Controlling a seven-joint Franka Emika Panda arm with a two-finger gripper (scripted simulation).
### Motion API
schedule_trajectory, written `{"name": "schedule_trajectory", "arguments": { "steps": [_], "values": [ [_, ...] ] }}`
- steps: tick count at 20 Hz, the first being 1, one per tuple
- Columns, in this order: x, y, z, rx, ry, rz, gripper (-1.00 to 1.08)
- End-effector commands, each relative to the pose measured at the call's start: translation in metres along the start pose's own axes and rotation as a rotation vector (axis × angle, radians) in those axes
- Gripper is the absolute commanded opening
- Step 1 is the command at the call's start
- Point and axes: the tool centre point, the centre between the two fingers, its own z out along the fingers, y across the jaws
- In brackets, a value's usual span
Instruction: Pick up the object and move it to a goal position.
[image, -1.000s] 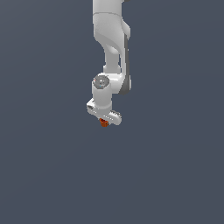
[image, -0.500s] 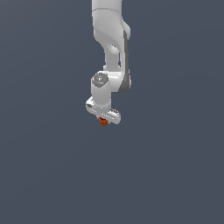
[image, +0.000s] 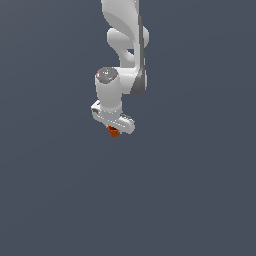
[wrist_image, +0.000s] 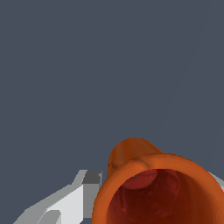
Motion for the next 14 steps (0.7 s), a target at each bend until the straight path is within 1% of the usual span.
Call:
{"name": "schedule_trajectory", "arguments": {
  "steps": [1, 14],
  "values": [
    [0.002, 0.007, -0.023, 0.001, 0.001, 0.0, -1.0],
    [0.015, 0.051, -0.157, 0.001, 0.001, 0.001, -1.0]
  ]
}}
